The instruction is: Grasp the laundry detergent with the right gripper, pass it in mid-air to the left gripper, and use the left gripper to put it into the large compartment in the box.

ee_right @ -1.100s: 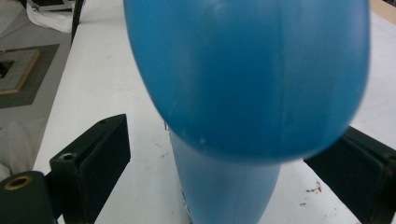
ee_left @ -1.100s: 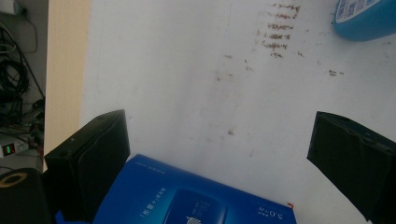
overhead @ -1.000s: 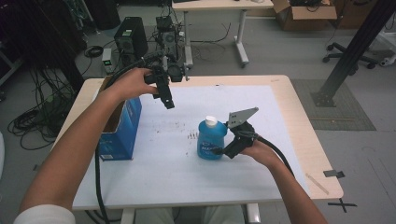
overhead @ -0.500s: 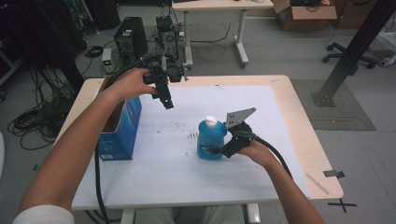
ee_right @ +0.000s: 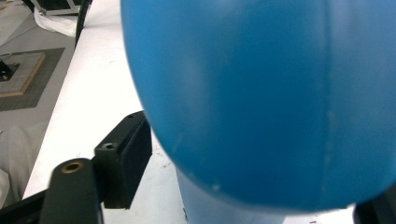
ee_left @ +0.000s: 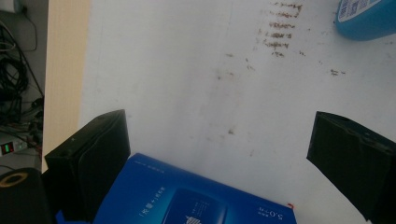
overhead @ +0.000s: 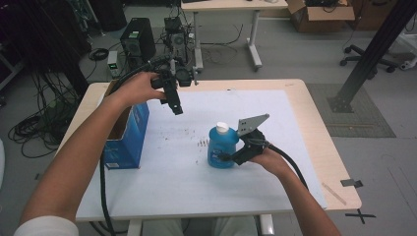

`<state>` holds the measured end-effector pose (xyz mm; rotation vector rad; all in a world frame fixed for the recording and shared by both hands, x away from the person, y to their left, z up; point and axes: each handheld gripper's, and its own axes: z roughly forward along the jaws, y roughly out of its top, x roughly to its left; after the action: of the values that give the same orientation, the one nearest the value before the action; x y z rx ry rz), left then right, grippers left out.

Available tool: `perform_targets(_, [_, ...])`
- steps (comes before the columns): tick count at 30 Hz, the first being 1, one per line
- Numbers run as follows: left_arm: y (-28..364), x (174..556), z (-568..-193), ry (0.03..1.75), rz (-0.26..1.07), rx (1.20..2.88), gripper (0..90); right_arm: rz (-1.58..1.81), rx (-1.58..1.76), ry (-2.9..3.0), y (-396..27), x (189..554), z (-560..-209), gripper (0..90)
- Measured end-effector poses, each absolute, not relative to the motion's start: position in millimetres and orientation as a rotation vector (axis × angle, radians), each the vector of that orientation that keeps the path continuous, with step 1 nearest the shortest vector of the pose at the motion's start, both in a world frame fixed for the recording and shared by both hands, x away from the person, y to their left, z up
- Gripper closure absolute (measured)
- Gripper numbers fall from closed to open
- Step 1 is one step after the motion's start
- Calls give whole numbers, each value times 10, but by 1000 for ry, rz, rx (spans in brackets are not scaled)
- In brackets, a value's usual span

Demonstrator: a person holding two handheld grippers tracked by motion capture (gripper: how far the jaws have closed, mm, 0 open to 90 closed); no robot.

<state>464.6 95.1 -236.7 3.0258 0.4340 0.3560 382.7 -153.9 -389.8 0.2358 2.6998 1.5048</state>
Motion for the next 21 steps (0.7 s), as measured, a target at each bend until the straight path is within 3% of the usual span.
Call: perform_targets(21, [939,4635,-2367,431,361,3028,61,1506,235,2669,-1560,3832,-3882,409])
